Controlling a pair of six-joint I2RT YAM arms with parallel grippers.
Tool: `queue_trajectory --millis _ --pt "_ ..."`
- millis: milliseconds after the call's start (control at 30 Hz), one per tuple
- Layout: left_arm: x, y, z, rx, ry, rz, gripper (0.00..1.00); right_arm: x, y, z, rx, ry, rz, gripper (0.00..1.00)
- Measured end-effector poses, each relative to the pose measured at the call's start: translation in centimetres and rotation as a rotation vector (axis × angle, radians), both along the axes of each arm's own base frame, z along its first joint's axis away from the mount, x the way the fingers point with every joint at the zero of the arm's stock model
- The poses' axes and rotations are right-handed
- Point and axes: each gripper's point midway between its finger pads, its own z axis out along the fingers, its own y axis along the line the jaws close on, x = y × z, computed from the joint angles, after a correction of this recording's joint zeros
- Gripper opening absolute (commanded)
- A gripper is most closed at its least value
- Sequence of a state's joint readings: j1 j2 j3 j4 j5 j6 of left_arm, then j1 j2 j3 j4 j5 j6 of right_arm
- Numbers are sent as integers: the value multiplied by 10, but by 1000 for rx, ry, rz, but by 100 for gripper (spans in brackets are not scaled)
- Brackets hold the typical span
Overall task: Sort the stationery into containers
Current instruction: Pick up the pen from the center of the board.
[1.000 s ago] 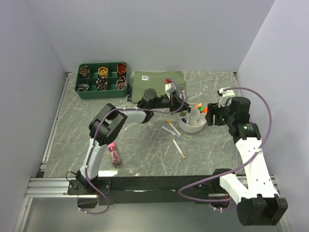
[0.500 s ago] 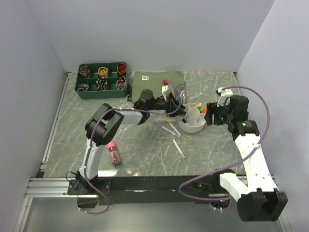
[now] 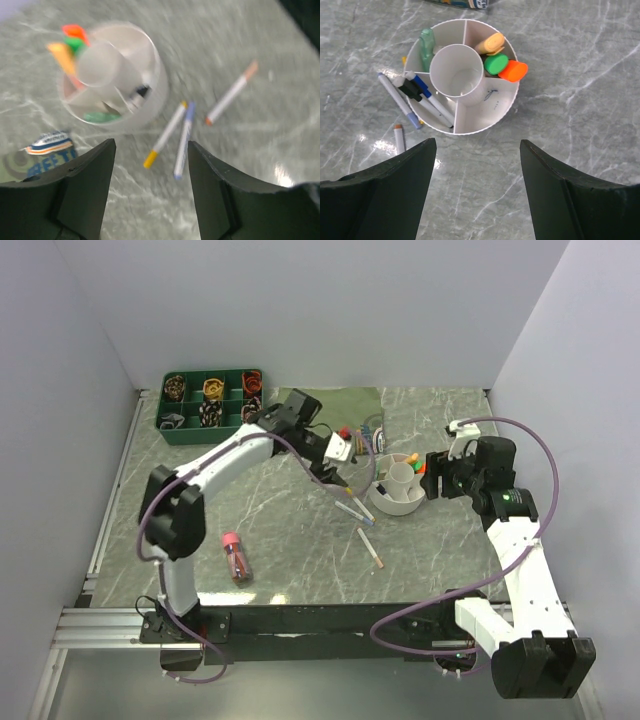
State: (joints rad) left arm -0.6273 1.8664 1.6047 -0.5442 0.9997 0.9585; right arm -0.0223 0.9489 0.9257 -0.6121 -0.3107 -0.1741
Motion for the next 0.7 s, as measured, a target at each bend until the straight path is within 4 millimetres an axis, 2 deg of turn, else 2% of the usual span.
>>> queue_trajectory --millis 67,167,233,300,367,500,600,700 --pt "0 3 -17 70 -65 -75 65 -1 3 2 14 -3 14 76" --pt "-14 13 -65 211 -102 -200 66 1 7 12 35 -21 24 76" --pt "-30 17 -94 291 -112 -295 65 3 9 26 50 -50 23 75" --pt "-48 15 -112 335 -136 -391 65 4 11 46 66 -90 21 75" --pt "-63 11 -122 355 -165 -472 64 3 14 67 88 -129 20 74" --pt "-84 -5 -127 349 -206 -561 62 -4 19 98 138 -184 19 74" --pt "-88 -18 -131 336 -222 -580 61 -9 21 103 161 -183 15 74" --pt "-87 -30 -140 331 -223 -581 58 -12 22 98 174 -152 9 73"
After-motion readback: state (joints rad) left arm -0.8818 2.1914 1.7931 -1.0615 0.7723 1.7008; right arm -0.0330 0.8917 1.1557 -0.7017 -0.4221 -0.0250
